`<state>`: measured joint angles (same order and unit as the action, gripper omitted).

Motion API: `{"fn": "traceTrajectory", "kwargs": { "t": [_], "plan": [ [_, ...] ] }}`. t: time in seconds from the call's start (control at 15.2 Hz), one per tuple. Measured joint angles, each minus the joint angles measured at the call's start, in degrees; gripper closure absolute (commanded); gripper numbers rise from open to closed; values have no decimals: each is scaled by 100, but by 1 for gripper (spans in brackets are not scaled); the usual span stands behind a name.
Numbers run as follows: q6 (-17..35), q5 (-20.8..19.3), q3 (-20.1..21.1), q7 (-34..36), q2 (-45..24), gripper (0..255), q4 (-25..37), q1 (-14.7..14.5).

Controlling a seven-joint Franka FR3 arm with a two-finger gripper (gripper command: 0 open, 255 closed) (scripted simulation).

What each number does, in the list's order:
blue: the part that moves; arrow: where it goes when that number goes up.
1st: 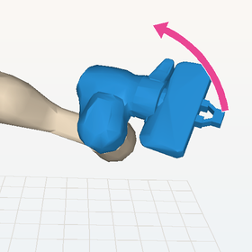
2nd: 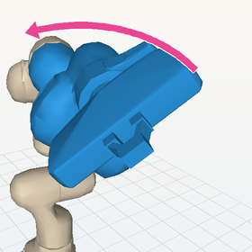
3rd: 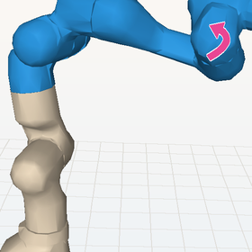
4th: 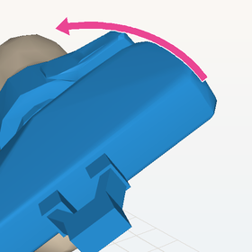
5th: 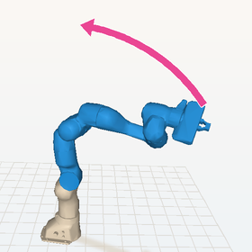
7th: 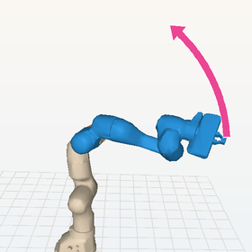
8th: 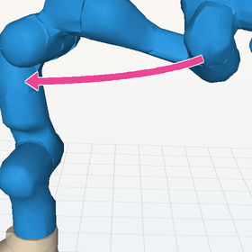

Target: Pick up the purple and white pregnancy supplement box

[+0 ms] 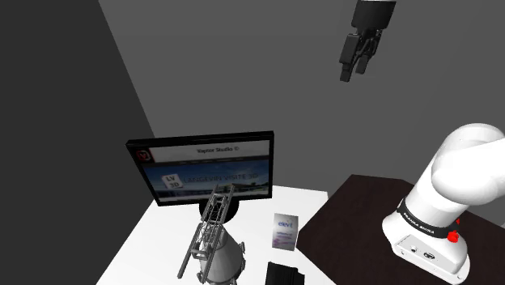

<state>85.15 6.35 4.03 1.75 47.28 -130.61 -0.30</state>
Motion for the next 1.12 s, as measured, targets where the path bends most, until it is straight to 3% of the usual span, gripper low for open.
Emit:
{"fn": "traceTrajectory", "kwargs": {
  "t": [0.33,1.12],
  "plan": [
    [437,134,208,118,189,0,-614,-82],
    [2515,912,1318,693,93,0,-2524,-589]
  ]
}}
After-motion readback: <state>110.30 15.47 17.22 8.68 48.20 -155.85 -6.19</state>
